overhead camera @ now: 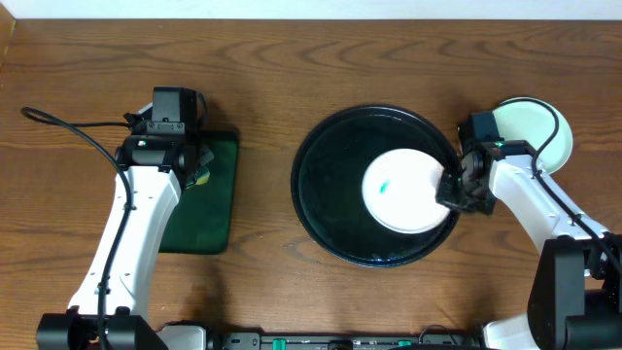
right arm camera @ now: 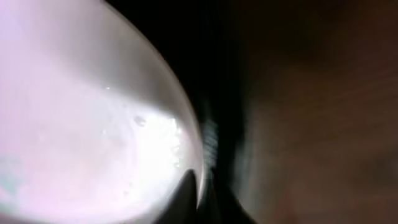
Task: Clean dirty plates on tray and stack at the side
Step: 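Move the right gripper to the rim of the pink plate and grip it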
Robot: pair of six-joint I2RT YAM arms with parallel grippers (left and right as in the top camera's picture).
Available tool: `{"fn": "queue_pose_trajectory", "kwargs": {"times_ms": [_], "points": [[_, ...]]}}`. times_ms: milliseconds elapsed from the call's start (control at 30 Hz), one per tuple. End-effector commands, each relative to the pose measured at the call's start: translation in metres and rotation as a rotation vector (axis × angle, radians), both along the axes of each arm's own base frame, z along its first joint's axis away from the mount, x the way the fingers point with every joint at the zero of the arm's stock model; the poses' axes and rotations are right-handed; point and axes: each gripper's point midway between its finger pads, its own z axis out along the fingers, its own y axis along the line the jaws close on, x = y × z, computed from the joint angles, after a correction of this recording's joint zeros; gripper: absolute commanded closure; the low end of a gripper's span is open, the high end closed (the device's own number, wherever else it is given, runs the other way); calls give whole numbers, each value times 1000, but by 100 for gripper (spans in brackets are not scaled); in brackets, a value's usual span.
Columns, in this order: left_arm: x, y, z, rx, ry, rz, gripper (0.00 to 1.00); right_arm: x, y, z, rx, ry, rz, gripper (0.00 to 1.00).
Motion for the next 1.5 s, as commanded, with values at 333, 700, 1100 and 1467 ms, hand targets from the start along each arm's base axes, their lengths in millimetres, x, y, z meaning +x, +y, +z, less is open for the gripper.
{"fn": "queue_pose_trajectory", "kwargs": {"times_ms": [333, 700, 1100, 1467], "points": [[-1, -1, -1, -15, -5, 13, 92, 50, 70, 18, 176, -257, 255, 67], [-1, -1, -1, -15, -5, 12, 93, 40, 8, 6, -76, -179, 280, 55], [-1, 0, -1, -14, -4, 12, 93, 37, 22, -13, 12, -147, 451, 56], [-1, -1, -1, -14, -4, 9, 92, 27, 16, -22, -11, -90, 446, 52]]}}
